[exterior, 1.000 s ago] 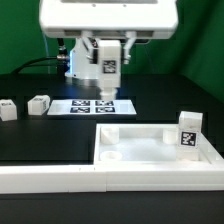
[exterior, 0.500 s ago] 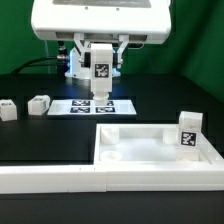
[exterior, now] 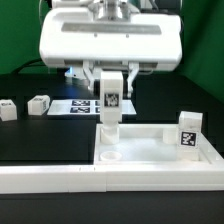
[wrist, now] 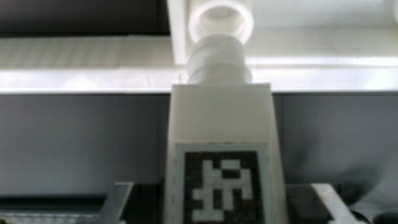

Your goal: Assemble square table

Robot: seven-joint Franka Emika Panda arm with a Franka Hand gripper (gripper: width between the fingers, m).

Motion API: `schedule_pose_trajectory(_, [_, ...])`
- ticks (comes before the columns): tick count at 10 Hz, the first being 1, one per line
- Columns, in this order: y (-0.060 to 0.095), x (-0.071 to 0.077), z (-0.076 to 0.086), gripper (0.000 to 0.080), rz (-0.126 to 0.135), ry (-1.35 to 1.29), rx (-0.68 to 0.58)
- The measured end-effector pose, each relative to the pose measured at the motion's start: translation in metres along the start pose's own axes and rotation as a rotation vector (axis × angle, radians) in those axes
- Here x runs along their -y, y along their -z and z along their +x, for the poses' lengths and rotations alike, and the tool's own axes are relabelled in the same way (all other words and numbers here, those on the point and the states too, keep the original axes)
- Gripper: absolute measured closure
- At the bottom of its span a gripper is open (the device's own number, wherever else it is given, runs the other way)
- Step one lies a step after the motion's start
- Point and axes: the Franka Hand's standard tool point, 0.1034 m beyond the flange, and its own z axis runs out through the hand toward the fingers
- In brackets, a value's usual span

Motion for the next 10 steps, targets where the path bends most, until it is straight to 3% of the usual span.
schedule_pose_trajectory(3, [-0.012,0.001,-0.015,0.0511,-0.006,-0.009,0.023])
schedule_pose_trajectory(7, [-0.025,0.001,-0.006,0.0511,-0.011,-0.018,0.003])
schedule_pose_trajectory(10, [-0.033,0.004,-0.013,0.0511,-0.016,-0.028,0.007])
